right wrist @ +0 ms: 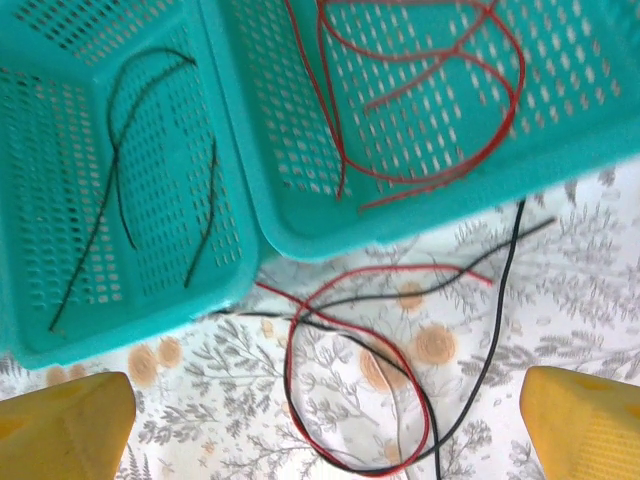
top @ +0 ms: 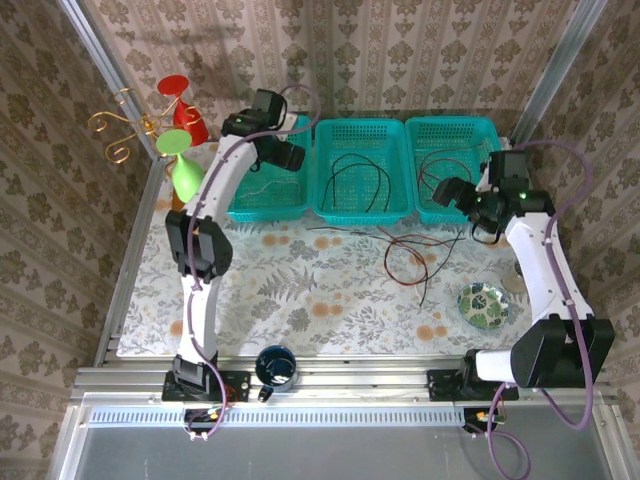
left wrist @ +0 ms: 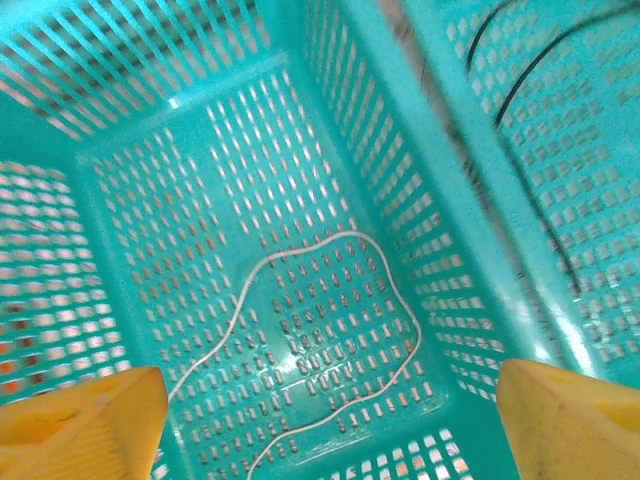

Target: Untangle the cables

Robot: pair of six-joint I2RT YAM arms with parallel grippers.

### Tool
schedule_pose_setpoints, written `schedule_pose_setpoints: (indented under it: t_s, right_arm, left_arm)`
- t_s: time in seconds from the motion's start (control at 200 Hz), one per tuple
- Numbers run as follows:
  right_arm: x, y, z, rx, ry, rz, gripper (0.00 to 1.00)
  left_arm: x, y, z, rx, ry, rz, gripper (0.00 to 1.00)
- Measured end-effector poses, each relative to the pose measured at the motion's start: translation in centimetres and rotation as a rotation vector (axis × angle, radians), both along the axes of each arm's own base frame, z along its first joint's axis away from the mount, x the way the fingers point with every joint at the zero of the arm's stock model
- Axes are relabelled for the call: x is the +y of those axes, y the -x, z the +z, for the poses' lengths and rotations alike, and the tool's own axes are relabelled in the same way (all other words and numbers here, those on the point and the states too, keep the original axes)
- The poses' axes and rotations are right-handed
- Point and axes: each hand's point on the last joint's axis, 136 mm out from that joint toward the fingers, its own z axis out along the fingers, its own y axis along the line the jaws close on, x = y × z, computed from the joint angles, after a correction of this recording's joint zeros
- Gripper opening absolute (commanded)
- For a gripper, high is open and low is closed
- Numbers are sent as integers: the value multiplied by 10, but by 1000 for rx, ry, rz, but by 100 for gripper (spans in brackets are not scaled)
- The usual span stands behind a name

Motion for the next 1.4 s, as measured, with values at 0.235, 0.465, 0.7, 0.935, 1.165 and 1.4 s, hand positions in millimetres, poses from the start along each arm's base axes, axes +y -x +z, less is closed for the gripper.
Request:
schedule_pose_setpoints:
  t_s: [0.235, 0.465, 0.7, 0.935, 1.165, 1.4]
  right_arm:
    - [34, 32, -61, 147, -23, 68, 88]
    - [67, 55, -111, 272, -9, 138, 72]
    - [75, 66, -145, 357, 26, 158, 67]
    - [77, 69, -152, 368, 28, 161, 65]
    - [73, 73, -171, 427, 95, 155, 61]
    - [68, 85, -179, 470, 171, 149, 52]
  left_arm:
    - [-13, 31, 82, -150, 40, -43, 87]
    - [-35, 83, 91, -128, 81, -131, 85]
    - [-30, 127, 50, -22, 97, -140, 84]
    - [-10, 136, 13, 63, 92, -60, 84]
    - [-4, 139, -9, 106, 104, -23, 84]
    - [1, 153, -15, 121, 114, -14, 84]
